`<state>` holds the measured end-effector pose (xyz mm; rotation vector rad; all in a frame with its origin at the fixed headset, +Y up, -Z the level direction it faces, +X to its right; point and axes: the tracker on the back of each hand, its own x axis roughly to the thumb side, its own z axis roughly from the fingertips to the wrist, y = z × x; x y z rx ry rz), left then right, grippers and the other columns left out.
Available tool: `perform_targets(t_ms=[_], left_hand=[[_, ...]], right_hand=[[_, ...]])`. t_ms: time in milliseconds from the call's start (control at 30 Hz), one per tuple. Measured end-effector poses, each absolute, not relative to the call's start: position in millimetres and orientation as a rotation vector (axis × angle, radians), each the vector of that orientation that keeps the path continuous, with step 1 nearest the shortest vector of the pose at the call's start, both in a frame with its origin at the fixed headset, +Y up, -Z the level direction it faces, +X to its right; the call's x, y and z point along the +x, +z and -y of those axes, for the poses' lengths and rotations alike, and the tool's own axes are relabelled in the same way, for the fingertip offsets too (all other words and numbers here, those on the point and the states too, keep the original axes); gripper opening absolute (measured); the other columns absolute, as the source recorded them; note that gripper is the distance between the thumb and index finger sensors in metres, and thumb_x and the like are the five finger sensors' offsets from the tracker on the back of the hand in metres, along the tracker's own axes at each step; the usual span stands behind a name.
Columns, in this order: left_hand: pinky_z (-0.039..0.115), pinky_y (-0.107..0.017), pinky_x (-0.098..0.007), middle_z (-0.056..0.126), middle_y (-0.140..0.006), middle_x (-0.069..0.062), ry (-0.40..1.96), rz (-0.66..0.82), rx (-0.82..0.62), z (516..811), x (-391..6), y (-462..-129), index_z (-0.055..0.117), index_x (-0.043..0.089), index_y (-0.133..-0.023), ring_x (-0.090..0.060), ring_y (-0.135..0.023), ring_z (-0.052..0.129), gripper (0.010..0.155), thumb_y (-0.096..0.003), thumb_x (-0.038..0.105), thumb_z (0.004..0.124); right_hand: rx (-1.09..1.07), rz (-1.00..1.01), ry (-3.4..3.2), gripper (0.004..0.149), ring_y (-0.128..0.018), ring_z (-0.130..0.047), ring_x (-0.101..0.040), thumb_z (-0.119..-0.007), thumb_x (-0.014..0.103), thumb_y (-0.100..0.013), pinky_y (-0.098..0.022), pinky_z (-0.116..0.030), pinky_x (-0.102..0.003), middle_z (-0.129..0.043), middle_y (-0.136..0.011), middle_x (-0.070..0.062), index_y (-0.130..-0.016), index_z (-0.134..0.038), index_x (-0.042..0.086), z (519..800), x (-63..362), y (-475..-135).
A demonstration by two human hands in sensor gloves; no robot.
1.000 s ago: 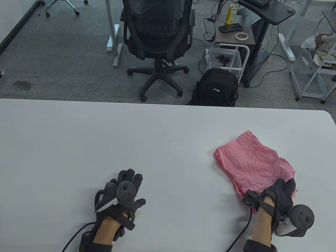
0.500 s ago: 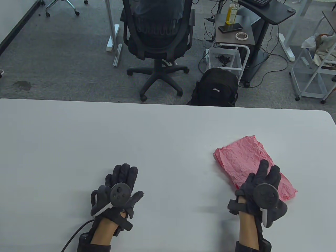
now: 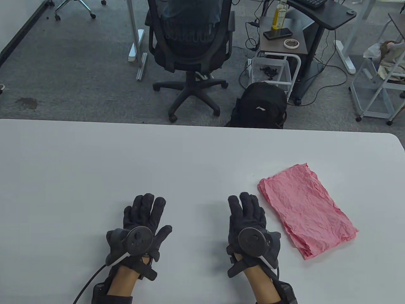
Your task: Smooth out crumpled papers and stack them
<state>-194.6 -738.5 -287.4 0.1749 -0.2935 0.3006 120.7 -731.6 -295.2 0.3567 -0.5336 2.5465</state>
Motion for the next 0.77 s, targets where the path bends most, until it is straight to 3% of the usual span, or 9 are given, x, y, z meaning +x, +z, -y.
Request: perform_targets(t_ms=[400,767], left_hand=[[0.038,-0.073,-0.076,0.031,-0.121,-0.013,0.439,0.353,0.182,737.0,-196.4,-287.3,0.029,0.036,-0.117,-0.049,-0.114,0.038,0.082,-0.0494,0.069,0.062],[0.036,-0.073,-0.076,0.030,-0.121,-0.012,0.464,0.351,0.164,738.9,-198.5,-287.5,0.029,0.037,-0.117,-0.049,-0.115,0.036,0.083,-0.0492,0.070,0.063]], right_hand=[[0.484,0.384,2.363,0.064,-0.104,-0.034,-0.051,-0.064,0.050,-0.054,-0.066,-0.032,-0.074,-0.041,-0.115,-0.022,-0.110,-0.046,0.023,746.5,119.3,-303.5],[0.479,0.329,2.276,0.066,-0.102,-0.037,-0.052,-0.066,0.052,-0.054,-0.065,-0.034,-0.075,-0.045,-0.114,-0.024,-0.109,-0.049,0.020,750.4,125.6,-305.6]])
